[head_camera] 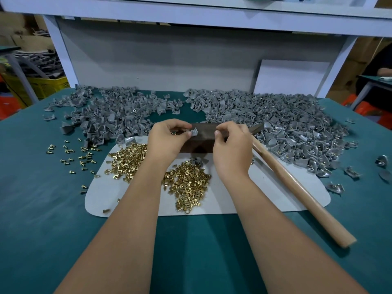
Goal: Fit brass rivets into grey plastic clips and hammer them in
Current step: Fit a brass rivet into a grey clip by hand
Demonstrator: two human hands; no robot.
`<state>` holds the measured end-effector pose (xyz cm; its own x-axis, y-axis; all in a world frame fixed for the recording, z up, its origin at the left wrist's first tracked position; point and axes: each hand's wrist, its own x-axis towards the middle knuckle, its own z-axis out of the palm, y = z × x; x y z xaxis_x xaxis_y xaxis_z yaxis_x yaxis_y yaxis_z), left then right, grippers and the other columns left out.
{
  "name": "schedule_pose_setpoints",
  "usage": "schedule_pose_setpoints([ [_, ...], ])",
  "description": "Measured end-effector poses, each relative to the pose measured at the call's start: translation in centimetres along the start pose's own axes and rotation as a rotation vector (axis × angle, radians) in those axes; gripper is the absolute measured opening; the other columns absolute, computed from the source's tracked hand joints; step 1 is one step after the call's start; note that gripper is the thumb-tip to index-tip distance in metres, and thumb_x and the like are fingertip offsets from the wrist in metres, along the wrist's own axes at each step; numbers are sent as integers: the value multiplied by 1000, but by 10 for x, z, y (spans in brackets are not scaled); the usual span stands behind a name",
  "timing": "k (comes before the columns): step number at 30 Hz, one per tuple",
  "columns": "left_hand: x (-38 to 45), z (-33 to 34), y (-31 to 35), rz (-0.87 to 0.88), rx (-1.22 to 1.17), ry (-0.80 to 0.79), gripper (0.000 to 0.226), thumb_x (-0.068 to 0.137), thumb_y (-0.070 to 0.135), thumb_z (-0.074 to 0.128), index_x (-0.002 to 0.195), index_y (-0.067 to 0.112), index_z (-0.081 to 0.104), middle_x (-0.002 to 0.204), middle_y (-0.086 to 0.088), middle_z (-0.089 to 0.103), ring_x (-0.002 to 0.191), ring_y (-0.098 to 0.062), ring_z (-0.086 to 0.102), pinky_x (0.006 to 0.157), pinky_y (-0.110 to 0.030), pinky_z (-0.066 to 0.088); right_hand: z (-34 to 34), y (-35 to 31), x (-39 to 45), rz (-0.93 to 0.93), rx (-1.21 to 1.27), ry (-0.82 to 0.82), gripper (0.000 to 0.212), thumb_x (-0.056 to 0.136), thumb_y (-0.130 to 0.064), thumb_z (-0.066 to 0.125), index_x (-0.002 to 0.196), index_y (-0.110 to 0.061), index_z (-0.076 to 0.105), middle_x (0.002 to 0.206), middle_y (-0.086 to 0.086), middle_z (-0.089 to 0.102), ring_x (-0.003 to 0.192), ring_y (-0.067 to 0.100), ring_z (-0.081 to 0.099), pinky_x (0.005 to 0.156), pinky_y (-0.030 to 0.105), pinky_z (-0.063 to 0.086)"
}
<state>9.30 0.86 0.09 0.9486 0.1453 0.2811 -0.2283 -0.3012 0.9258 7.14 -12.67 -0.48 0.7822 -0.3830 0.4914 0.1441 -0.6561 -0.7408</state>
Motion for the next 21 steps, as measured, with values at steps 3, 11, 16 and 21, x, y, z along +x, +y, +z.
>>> schedule_pose_setpoints([
  [3,-2,0,1,-4,2,0,21,82,14,76,80,34,70,92,11,67,93,-12,64,84,-30,55,-1,0,0,2,32,-24,10,91,-15,59,88,-23,63,101,-6,46,103,19,50,84,35,44],
  [11,-9,-9,1,-9,-31,-100,20,81,9,75,79,28,73,76,9,70,71,-2,65,68,-20,56,-4,1,-5,-34,12,20,10,94,-17,55,90,-25,60,97,-8,54,79,9,49,57,20,33],
  [16,-13,-4,4,29,46,-81,13,82,14,74,86,26,76,85,7,71,86,-11,66,79,-30,58,-6,-3,-6,-99,-50,23,10,89,-16,60,91,-25,65,91,-12,54,95,14,53,86,33,32],
  [21,-14,0,6,21,66,-93,14,83,16,73,92,25,76,96,-2,72,96,-22,66,86,-41,58,-6,-4,-3,-104,85,-56,15,89,-8,62,97,-16,71,97,-4,59,98,19,57,87,37,48],
])
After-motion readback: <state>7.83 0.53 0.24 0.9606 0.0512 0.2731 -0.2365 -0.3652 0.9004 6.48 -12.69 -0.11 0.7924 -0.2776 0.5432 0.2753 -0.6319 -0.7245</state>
